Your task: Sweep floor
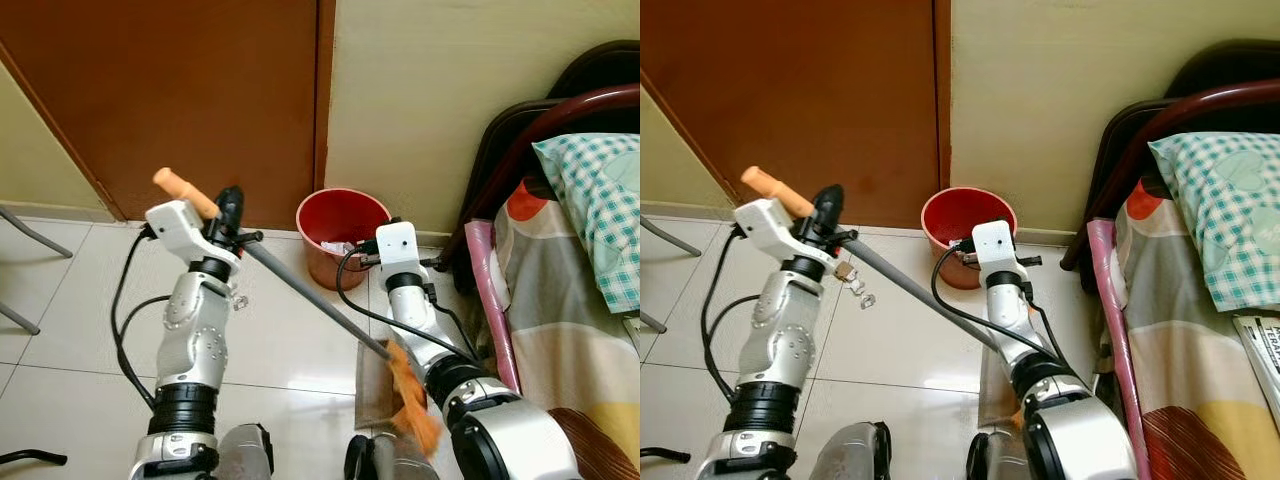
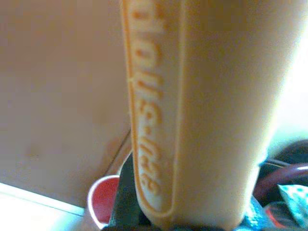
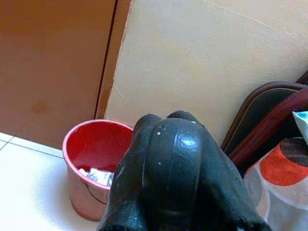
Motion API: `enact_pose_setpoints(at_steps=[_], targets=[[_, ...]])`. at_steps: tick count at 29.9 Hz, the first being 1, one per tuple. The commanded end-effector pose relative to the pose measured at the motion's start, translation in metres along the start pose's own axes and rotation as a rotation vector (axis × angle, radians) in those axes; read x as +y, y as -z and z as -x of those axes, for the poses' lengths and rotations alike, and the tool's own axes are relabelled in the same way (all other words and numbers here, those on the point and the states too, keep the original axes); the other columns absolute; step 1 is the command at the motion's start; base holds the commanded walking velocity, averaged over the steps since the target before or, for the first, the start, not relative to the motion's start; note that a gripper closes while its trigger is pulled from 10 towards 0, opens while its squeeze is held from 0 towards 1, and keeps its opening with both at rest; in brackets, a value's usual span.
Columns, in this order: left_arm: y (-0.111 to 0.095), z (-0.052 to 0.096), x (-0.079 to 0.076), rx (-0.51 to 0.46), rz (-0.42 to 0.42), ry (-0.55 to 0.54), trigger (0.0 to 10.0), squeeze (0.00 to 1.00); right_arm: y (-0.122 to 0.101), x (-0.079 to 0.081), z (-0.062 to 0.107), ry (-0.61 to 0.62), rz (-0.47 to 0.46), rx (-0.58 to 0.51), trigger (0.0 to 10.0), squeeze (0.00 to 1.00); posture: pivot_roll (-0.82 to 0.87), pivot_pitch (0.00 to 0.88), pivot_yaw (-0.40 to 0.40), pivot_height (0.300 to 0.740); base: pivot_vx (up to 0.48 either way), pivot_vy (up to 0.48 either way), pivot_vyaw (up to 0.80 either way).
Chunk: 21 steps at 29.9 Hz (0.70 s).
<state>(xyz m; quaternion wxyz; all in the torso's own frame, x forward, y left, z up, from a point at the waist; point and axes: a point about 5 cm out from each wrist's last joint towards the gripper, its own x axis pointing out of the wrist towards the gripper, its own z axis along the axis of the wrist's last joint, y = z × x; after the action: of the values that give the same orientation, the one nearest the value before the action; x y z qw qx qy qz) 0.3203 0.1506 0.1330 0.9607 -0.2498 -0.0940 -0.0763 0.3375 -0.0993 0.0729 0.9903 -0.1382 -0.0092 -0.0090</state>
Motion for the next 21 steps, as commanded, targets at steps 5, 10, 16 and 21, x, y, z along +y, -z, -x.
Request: enact_pose_setpoints(at_steps=[5,10,16,21], targets=[[-0.041,-0.002,0.027,-0.127,-0.046,-0.057,10.0,0.0,0.002,-0.009,-0.005,0.015,-0.065,0.045,10.0,0.0,0.14,0.026,-0.036,0.74,0.0,0.0,0.0],[-0.055,0.01,0.036,-0.136,-0.125,-0.042,10.0,0.0,0.008,-0.035,-0.004,0.07,-0.073,0.037,10.0,0.0,0.13,0.0,-0.042,0.74,0.0,0.0,0.0],[-0.077,0.022,0.026,-0.185,-0.133,-0.012,10.0,0.0,0.021,-0.067,0.006,0.153,-0.085,0.041,10.0,0.0,0.11,0.0,-0.037,0.74,0.0,0.0,0.0],[-0.064,0.039,0.037,-0.111,-0.165,-0.016,10.0,0.0,0.028,-0.076,0.017,0.16,-0.113,0.045,10.0,0.0,0.1,0.0,-0.032,0.74,0.0,0.0,0.0]])
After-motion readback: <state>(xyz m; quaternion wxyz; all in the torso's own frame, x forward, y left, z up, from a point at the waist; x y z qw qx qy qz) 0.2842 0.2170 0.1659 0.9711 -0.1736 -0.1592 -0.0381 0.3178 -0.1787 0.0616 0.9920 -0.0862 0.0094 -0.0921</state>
